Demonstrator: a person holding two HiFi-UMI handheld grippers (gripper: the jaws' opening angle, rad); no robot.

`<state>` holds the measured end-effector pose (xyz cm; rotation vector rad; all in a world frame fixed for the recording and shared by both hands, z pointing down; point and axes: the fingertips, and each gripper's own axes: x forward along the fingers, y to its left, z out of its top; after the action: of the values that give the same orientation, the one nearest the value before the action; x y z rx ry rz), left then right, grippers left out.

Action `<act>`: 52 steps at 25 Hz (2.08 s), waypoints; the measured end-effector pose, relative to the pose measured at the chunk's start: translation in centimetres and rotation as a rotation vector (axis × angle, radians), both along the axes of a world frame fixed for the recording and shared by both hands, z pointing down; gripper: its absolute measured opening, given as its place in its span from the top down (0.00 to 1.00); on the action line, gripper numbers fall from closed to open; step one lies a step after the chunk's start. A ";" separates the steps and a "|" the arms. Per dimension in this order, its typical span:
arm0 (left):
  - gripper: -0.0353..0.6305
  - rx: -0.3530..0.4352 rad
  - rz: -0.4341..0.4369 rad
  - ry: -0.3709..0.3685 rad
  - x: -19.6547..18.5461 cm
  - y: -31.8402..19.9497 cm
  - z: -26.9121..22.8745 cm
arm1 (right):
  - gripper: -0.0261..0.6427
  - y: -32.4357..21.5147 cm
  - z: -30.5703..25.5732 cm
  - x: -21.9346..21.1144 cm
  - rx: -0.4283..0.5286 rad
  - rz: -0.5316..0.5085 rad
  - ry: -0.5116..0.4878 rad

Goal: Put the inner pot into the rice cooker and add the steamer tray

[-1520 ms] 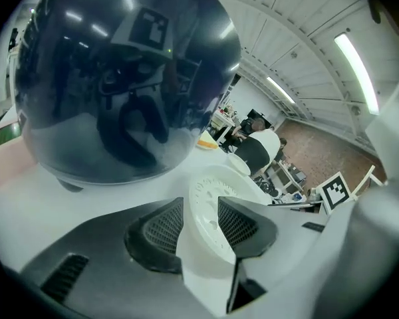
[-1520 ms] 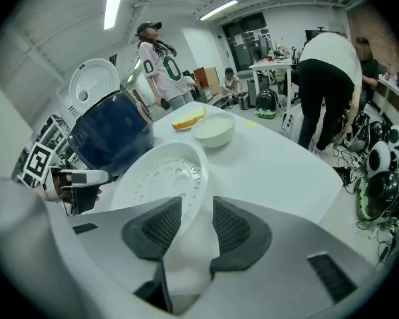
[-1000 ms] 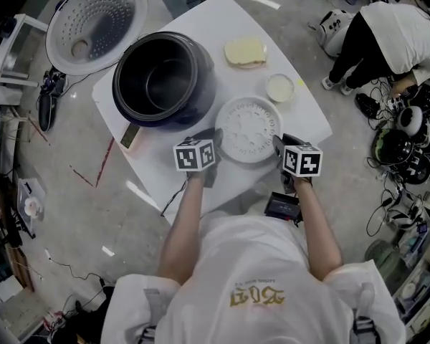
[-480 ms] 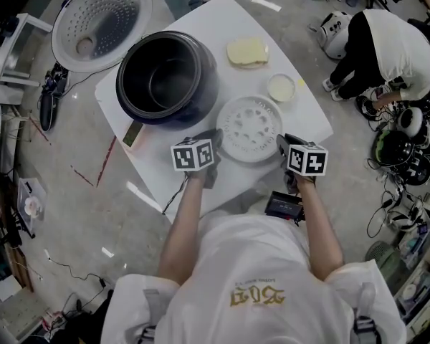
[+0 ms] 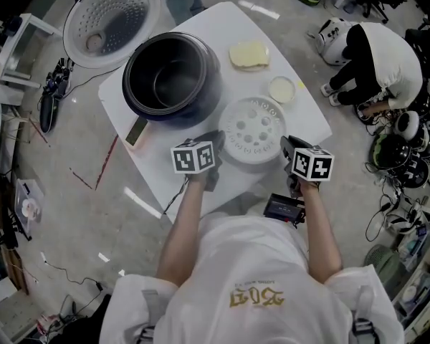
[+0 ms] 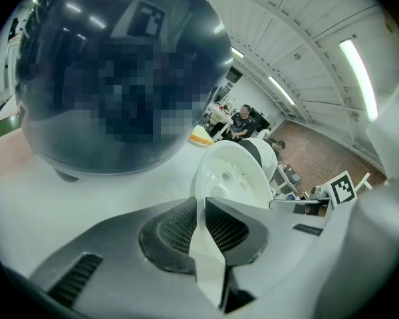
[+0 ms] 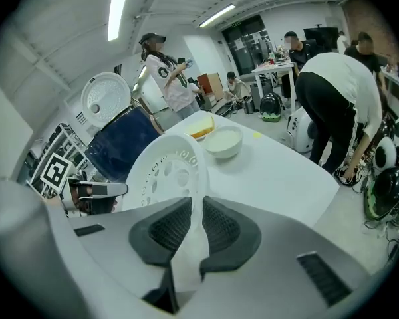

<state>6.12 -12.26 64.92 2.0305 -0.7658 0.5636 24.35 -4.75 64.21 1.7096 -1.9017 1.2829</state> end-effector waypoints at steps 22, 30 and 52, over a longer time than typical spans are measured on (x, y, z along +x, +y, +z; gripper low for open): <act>0.87 0.186 0.005 0.195 -0.5 0.2 -11.3 | 0.88 -0.4 -10.0 -0.1 0.200 0.076 -0.031; 0.87 0.252 -0.026 0.255 -1.8 -0.2 -15.5 | 0.89 -1.9 -15.0 -1.0 0.288 0.033 -0.029; 0.88 0.369 -0.270 0.293 -11.7 -4.5 -21.8 | 0.89 -11.3 -21.3 -10.1 0.398 -0.226 -0.107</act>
<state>-5.59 -16.80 43.08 2.2242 -0.9952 -0.0365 14.30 -16.04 42.95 1.5551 -2.4644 0.9774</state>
